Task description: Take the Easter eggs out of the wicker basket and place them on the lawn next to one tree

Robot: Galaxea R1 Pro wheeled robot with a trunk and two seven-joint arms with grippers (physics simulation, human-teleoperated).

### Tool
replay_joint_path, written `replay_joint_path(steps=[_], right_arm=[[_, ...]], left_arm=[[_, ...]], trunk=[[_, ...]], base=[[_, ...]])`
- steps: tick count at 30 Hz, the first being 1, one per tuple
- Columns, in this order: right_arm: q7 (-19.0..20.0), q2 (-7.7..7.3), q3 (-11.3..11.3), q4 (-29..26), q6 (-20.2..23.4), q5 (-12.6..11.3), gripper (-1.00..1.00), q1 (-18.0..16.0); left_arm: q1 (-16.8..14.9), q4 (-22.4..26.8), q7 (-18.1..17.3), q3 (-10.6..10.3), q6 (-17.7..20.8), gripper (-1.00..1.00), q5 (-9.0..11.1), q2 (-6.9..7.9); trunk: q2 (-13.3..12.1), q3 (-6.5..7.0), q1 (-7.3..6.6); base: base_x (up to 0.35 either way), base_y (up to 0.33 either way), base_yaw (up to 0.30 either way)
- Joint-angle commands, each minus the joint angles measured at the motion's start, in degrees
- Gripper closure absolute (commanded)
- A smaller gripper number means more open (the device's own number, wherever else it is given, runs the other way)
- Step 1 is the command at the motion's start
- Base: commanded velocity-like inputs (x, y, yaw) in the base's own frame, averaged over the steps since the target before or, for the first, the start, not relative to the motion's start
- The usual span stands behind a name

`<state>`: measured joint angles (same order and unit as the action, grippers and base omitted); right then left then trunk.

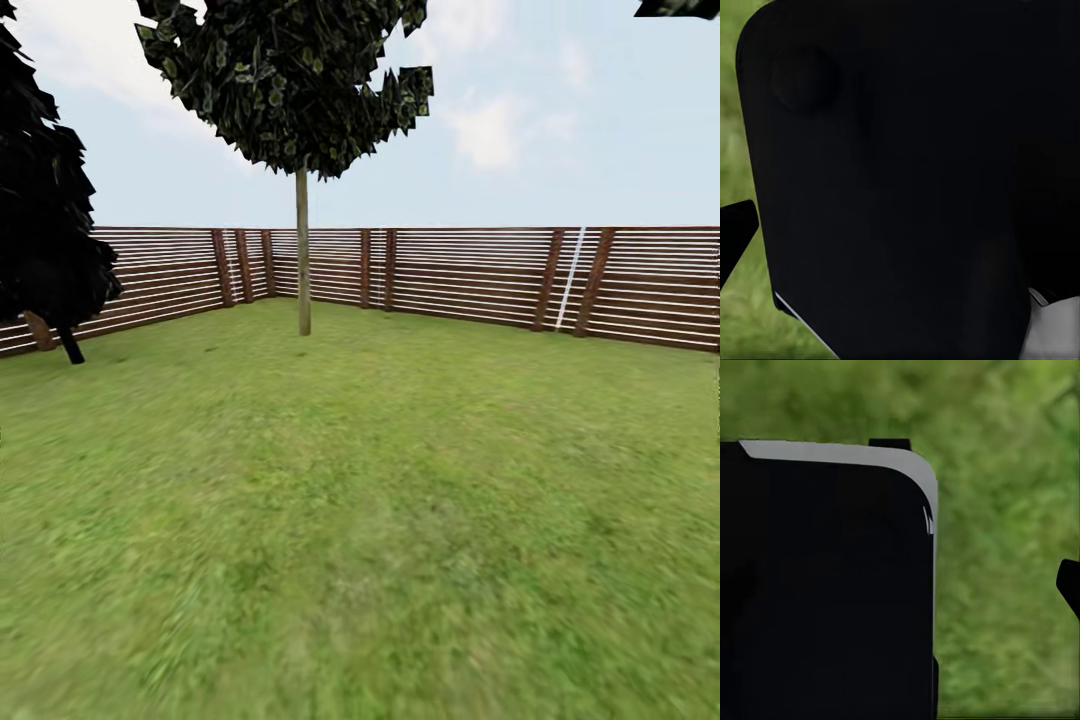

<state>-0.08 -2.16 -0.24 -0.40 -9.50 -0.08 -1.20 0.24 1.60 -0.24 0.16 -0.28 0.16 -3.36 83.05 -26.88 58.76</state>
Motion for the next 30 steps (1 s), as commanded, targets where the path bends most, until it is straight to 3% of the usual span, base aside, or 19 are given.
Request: replay_joint_path(steps=[1, 8, 30], right_arm=[[0.0, -0.01, 0.0, 0.1, -0.2, 0.0, -1.0, 0.0], [0.0, -0.23, 0.0, 0.1, -0.2, 0.0, -1.0, 0.0], [0.0, -0.37, -0.1, 0.1, -0.2, 0.0, -1.0, 0.0]], left_arm=[[0.0, 0.1, 0.0, 0.0, 0.0, -1.0, 0.0, 0.01], [0.0, 0.1, 0.0, 0.0, 0.0, -1.0, -0.1, -0.04], [0.0, 0.1, 0.0, -0.1, 0.0, -1.0, -0.1, -0.06]], trunk=[[0.0, -0.05, -0.03], [0.0, -0.05, -0.03], [0.0, -0.05, -0.03]], base=[[-0.329, 0.001, -0.012], [-0.326, 0.0, -0.139], [-0.289, 0.0, -0.256]])
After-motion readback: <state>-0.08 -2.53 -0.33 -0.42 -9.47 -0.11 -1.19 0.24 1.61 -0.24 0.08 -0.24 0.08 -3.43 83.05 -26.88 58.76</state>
